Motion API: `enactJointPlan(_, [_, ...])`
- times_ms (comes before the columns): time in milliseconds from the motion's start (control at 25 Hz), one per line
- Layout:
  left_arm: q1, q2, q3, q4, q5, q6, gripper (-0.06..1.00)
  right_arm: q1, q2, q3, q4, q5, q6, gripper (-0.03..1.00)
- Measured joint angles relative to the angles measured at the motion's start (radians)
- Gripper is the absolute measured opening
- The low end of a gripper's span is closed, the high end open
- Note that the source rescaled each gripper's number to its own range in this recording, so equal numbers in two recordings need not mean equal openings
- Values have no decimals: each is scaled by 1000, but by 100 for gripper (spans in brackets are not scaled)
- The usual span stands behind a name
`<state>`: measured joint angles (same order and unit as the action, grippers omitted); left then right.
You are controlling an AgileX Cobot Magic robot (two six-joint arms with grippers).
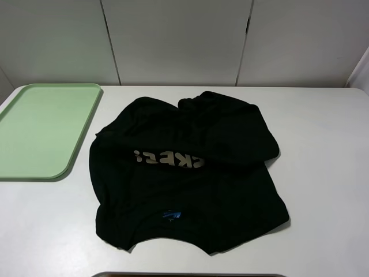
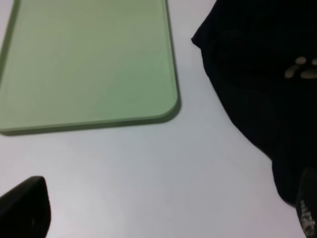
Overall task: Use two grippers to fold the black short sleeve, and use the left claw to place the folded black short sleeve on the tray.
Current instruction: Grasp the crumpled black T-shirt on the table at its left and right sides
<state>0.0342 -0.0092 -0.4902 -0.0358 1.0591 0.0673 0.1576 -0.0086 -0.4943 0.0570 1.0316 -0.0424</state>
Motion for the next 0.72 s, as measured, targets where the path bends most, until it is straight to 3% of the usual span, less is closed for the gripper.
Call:
enactJointPlan(240, [0, 0, 0, -18, 0, 0, 100, 11, 8, 0, 15, 0, 0, 100])
enactJointPlan(400, [-46, 3, -1, -60, -1, 8, 100, 44, 102, 0, 40, -1, -17, 100])
enactJointPlan(560, [-108, 94, -36, -128, -13, 89, 100, 67, 281, -1, 87, -1, -85, 100])
enactJointPlan(720, [-158, 282, -106, -189, -31, 197, 100, 81, 473, -44, 158, -11, -224, 100])
